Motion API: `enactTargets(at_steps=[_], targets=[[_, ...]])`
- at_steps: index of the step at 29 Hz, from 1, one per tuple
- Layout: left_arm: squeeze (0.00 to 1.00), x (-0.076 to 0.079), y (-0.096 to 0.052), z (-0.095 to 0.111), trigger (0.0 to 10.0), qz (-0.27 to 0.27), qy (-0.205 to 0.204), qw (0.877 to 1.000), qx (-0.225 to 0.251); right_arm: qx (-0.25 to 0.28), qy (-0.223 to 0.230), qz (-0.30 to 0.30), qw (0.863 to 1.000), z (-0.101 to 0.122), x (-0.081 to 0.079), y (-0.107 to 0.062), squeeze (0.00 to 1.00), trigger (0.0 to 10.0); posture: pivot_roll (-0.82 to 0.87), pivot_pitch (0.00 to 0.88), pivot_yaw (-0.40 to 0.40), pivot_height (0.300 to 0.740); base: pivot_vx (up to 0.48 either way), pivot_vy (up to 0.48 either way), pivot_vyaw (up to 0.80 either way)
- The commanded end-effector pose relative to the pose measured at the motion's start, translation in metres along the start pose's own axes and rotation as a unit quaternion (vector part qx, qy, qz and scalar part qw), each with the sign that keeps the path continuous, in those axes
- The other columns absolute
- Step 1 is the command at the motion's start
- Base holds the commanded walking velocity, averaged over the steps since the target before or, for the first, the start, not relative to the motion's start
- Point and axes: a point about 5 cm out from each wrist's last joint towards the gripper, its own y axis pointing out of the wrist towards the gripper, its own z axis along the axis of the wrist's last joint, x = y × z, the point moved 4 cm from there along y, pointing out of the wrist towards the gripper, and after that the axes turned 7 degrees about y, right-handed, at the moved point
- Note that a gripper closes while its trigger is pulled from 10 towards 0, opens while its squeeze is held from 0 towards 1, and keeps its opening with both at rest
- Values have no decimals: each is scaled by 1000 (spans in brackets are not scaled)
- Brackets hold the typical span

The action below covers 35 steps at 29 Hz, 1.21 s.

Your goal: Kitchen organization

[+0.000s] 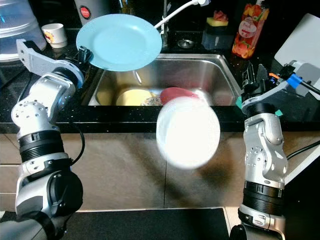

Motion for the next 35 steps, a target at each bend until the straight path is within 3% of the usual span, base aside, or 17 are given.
enactTargets(at_steps=[1, 9, 13, 16, 19, 23, 28, 30, 31, 32, 33, 35], targets=[[0, -11, 0, 2, 10000, 26, 9, 1000, 4, 2, 5, 0, 1000, 0, -1, 1, 0, 10000, 45, 16, 11, 740, 0, 0, 0], [0, -24, 8, -3, 10000, 58, 19, 998, -9, 2, 8, 3, 1000, 0, -3, 2, 0, 10000, 44, 11, 6, 740, 0, 0, 0], [0, -32, 21, -7, 10000, 95, 84, 992, -27, 2, 7, 6, 1000, 0, -4, 4, 0, 10000, 48, 10, 2, 740, 0, 0, 0], [0, -26, 36, -2, 10000, 89, 139, 986, -13, 4, 1, 14, 1000, 1, -8, 5, 0, 10000, 46, 10, 0, 740, 0, 0, 0], [0, -34, 40, -8, 10000, 119, 257, 958, -37, 7, -6, 14, 1000, 2, -9, 3, 0, 10000, 30, 18, 6, 740, 0, 0, 0], [0, -36, 42, -15, 10000, 102, 297, 948, -52, 9, -9, 14, 1000, 4, -8, 1, 0, 10000, 28, 21, 9, 740, 0, 0, 0], [0, -45, 42, -10, 10000, 107, 327, 938, -37, 13, -11, 13, 1000, 6, -8, 0, 0, 10000, 19, 25, 11, 740, 0, 0, 0], [0, -44, 43, -8, 10000, 96, 314, 944, -24, 14, -9, 13, 1000, 6, -9, 0, 0, 10000, 19, 25, 10, 740, 0, 0, 0], [1000, -33, 44, -2, 10000, 66, 289, 955, 3, 16, -7, 16, 1000, 6, -10, 0, 0, 10000, 19, 25, 10, 740, 0, 0, 0], [1000, -33, 44, -2, 10000, 66, 289, 955, 3, 16, -7, 16, 1000, 6, -10, 0, 0, 10000, 19, 25, 10, 740, 0, 0, 0], [1000, -17, 45, 14, 10000, 24, 251, 966, 58, 19, -4, 20, 1000, 7, -12, 0, 0, 10000, 19, 25, 10, 740, 0, 0, 0], [1000, -12, 45, 22, 10000, 13, 238, 968, 82, 20, -3, 22, 1000, 8, -13, 0, 0, 10000, 19, 25, 10, 740, 0, 0, 0]])
